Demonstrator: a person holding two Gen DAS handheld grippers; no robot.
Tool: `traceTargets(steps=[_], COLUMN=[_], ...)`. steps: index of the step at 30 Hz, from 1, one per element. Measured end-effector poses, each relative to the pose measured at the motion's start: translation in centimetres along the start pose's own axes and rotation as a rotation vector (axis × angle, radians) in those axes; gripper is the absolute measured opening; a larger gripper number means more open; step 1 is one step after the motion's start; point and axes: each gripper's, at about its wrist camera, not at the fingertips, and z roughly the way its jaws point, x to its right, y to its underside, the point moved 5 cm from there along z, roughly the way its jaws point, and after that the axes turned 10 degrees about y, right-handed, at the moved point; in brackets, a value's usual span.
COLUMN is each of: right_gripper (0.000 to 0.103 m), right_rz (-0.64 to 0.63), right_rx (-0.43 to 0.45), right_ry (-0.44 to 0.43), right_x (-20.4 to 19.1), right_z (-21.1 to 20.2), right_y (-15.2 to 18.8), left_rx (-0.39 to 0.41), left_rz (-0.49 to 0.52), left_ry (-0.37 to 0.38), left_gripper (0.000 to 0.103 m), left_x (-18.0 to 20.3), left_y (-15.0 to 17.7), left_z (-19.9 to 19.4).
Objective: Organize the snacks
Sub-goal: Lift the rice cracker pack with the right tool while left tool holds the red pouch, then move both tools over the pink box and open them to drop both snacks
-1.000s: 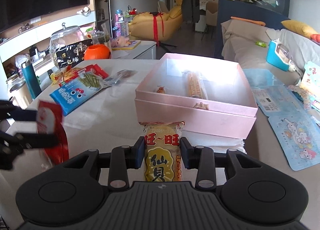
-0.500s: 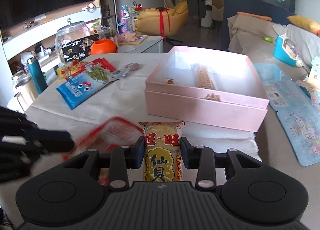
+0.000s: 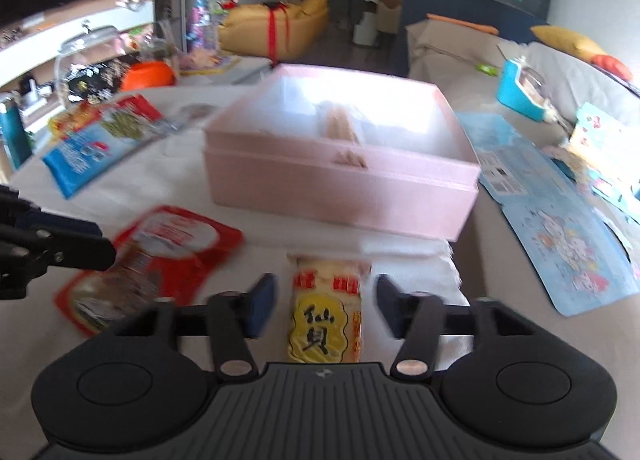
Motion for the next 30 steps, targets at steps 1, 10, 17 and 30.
traceTargets(steps=[1,10,17,30], right_gripper=[0.07,0.081,0.081,0.078], right_rz=[0.005,0.075,0.109,0.1], right_rx=[-0.004,-0.009,-0.013,-0.007], right_ry=[0.004,-0.021,-0.02,-0.027], right_x=[0.1,1.1,1.6,1.1], right_z=[0.4,0.8,1.0,0.8], right_y=[0.3,0.8,0.8,0.8], left_rx=[0.005,-0.048,-0.088,-0.042], left_rz=[0.037,0.051,0.036,0.04], left_ry=[-0.026,-0.026,-0.056,0.0], left_gripper=[0.032,0.056,0.08,0.088], left_x=[0.4,0.6,-0.1,-1.3], left_y=[-0.1,-0.5,-0.7,0.4], left_z=[0.3,1.3,3.2,2.9])
